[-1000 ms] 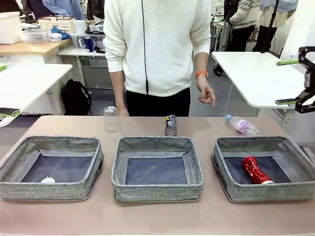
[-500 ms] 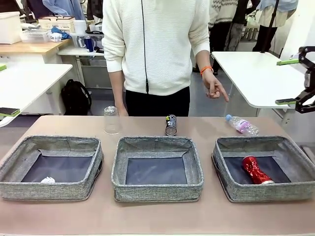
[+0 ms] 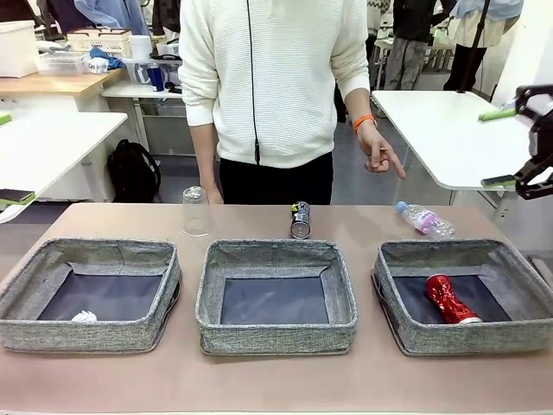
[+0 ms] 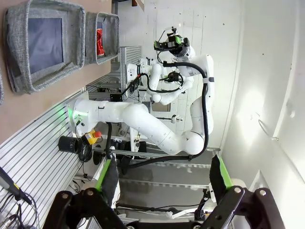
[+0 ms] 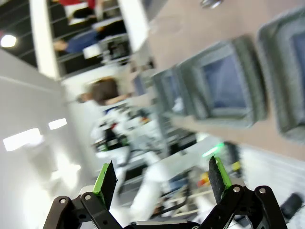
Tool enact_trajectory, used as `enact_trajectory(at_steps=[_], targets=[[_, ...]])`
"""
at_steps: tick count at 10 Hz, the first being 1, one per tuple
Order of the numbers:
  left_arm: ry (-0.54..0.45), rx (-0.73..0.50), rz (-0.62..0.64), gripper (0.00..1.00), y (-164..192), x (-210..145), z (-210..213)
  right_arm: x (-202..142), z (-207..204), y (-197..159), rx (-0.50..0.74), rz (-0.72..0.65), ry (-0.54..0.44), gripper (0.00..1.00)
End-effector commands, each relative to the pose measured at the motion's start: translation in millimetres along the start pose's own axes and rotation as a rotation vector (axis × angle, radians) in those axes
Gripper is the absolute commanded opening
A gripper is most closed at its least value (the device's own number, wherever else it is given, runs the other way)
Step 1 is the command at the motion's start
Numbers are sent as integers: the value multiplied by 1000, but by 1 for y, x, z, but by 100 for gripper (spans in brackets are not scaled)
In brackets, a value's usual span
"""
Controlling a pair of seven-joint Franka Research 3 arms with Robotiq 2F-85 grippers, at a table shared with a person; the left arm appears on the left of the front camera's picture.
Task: Sort the waste into the appropriate baskets.
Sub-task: Pick up the waste item pointed out by the person.
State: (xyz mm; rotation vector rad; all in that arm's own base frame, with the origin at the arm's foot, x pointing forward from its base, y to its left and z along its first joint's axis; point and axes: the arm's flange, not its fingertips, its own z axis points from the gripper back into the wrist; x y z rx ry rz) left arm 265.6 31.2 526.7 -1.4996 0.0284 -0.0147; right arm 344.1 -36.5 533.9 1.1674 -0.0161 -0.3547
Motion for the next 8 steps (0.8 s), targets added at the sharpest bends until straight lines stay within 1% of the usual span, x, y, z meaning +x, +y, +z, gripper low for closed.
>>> enact_trajectory(at_steps=[1,2,3,4,5,6,7,8], targets=[[-9,-5,-18,100,-2,1,-1,35,-6,12,-379,257,-214,100],[-9,-5,-18,100,-2,1,-1,49,-5,12,-596,397,-342,100],[-9,-5,-18,100,-2,1,-1,61,-4,10,-765,535,-401,100],[-9,-5,-18,100,-2,1,-1,65,-5,7,-910,560,-481,100],[-9,-5,-18,100,-2,1,-1,63,-14,7,-939,572,-538,100],[-9,-5,-18,100,-2,1,-1,57,-11,10,-819,471,-629,100],[-9,-5,-18,100,-2,1,-1,67,1,19,-663,470,-276,100],[-9,-5,-18,100,-2,1,-1,67,1,19,-663,470,-276,100]])
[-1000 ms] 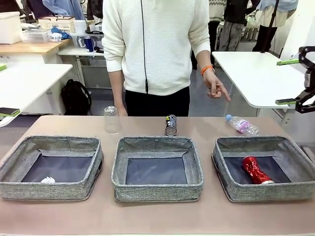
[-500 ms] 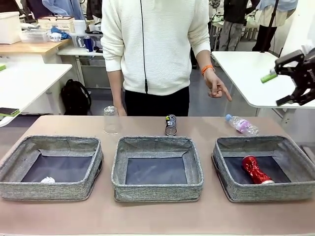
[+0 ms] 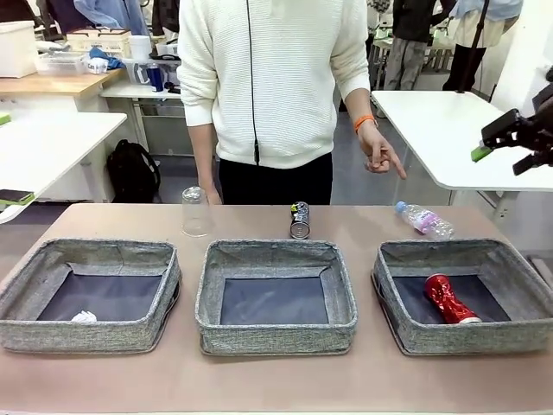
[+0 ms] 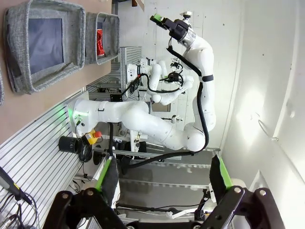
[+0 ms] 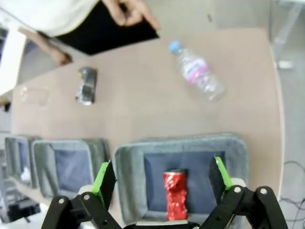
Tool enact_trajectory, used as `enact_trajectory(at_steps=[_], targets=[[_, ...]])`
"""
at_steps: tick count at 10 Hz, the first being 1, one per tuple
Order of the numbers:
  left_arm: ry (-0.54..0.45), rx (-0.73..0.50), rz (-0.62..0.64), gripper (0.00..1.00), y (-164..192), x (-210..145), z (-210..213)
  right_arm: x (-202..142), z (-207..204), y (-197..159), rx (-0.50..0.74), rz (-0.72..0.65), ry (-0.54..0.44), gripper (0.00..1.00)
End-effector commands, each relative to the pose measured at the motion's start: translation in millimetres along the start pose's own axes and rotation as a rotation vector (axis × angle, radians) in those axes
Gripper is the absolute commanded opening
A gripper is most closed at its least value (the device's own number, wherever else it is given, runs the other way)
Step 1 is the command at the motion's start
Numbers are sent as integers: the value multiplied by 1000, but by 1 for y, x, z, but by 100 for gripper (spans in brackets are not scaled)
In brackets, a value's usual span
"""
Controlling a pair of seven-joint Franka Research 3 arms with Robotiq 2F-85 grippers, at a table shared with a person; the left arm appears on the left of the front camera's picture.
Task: Sort the waste into the appropriate baskets.
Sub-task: Pick up the waste item pointed out by the person.
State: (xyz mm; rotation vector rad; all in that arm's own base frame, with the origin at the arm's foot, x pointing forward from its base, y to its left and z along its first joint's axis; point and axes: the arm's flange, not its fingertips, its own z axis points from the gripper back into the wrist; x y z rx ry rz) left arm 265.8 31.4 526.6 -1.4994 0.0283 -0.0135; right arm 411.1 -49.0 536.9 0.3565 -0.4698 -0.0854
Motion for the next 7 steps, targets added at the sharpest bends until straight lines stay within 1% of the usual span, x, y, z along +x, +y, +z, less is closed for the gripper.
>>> enact_trajectory(at_steps=[1,2,4,5,7], targets=[[-8,-5,-18,100,-2,1,-1,2,2,1,64,-28,88,100],[-8,-5,-18,100,-2,1,-1,0,0,0,0,0,0,100],[-8,-5,-18,100,-2,1,-1,34,-21,-1,-105,86,55,100],[-8,-5,-18,100,-2,1,-1,55,-36,-5,-128,167,94,100],[-8,-5,-18,100,-2,1,-1,86,-67,-18,-206,227,144,100]])
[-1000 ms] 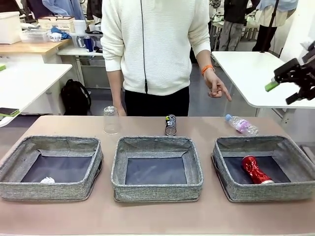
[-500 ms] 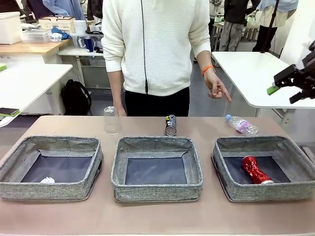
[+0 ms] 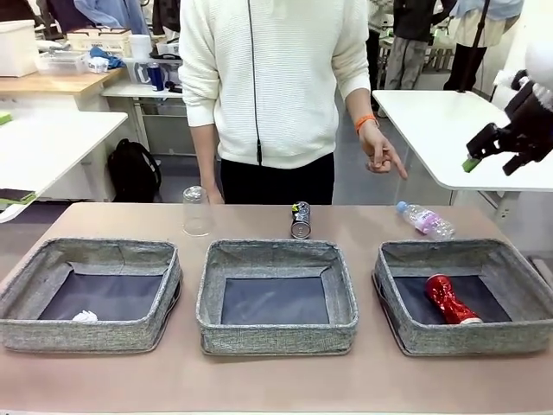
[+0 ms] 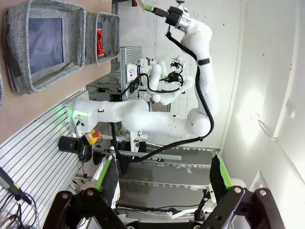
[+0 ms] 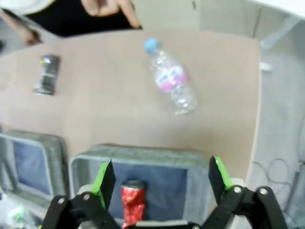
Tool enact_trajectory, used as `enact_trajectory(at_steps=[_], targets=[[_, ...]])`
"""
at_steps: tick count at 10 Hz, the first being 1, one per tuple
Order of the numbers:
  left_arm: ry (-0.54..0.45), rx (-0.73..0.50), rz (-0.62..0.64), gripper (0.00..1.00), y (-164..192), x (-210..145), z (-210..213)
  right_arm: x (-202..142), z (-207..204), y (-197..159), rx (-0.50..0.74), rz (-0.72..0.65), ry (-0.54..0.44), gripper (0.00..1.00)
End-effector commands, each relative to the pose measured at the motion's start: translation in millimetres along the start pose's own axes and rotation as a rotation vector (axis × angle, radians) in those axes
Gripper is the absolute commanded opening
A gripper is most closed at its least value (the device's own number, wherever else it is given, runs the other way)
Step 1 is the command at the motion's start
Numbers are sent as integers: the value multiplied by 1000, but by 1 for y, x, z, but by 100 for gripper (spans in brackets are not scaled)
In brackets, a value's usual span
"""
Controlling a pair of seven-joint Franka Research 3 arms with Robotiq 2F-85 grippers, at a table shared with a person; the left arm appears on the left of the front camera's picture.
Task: Sort the waste into the appropriate baskets.
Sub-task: Pick up the waste item pointed out by the person.
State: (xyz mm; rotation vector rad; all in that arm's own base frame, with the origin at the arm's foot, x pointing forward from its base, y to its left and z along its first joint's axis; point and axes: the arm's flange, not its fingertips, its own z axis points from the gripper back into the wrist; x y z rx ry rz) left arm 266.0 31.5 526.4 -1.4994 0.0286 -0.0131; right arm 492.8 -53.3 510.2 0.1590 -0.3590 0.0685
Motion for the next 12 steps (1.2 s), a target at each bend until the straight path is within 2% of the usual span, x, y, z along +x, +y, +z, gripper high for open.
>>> enact_trajectory(at_steps=[1,3,5,7,9,12], targets=[[-8,-5,-19,100,-2,1,-1,35,-25,-14,-69,85,26,100],[-8,-5,-19,100,-2,1,-1,54,-66,-24,-45,178,10,100],[-8,-5,-19,100,-2,1,-1,59,-103,-30,-28,294,82,100],[-8,-5,-19,100,-2,1,-1,59,-137,-31,31,356,55,100],[-8,-5,-19,100,-2,1,-1,60,-166,-27,46,381,63,100],[-8,-5,-19,100,-2,1,-1,70,-195,-30,30,312,-5,100]])
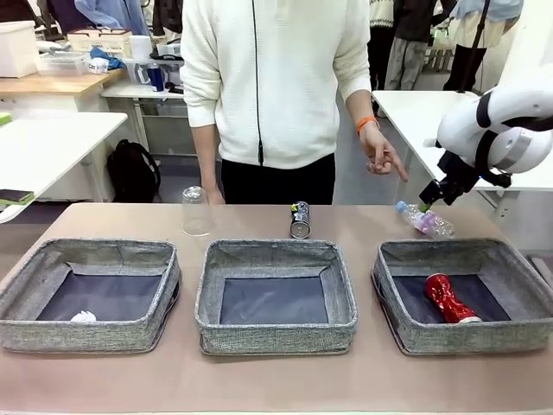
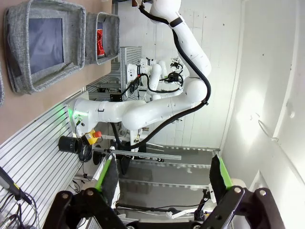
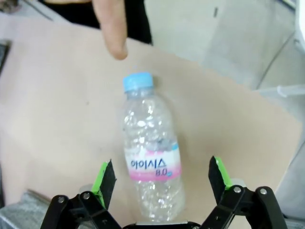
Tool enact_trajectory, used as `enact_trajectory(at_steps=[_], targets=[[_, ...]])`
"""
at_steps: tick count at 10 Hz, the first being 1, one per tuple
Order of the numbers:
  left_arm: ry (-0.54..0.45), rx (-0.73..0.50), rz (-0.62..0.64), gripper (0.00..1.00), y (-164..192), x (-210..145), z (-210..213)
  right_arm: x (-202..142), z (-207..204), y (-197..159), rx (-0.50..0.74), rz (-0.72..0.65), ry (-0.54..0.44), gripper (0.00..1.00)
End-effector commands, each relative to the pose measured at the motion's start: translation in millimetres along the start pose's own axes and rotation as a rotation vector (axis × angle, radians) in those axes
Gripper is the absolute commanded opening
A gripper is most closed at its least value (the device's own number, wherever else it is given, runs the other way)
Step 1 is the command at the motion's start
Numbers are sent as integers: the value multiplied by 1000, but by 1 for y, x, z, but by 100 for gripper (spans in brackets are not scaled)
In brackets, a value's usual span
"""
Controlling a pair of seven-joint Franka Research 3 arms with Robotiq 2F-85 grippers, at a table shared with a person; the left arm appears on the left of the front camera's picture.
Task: Sort the waste into the appropriate baskets.
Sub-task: Pick up the waste item pointed out by the person.
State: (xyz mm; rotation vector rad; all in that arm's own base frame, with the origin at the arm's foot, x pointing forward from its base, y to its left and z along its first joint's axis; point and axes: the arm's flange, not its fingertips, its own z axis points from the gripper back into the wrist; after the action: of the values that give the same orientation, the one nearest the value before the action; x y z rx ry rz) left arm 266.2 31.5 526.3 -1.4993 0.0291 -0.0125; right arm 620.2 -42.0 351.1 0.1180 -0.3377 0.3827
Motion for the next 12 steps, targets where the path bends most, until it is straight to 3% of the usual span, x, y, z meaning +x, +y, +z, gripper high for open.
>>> enact_trajectory(at_steps=[1,5,11,12], targets=[[-8,-5,-20,100,-2,1,-1,8,-6,-12,6,-15,-45,100],[-8,-5,-20,100,-2,1,-1,6,-34,-15,50,-18,50,100],[-8,-5,-20,100,-2,1,-1,-4,-49,-10,74,-44,74,100],[-8,-5,-20,100,-2,1,-1,-4,-49,-11,72,-53,77,88]])
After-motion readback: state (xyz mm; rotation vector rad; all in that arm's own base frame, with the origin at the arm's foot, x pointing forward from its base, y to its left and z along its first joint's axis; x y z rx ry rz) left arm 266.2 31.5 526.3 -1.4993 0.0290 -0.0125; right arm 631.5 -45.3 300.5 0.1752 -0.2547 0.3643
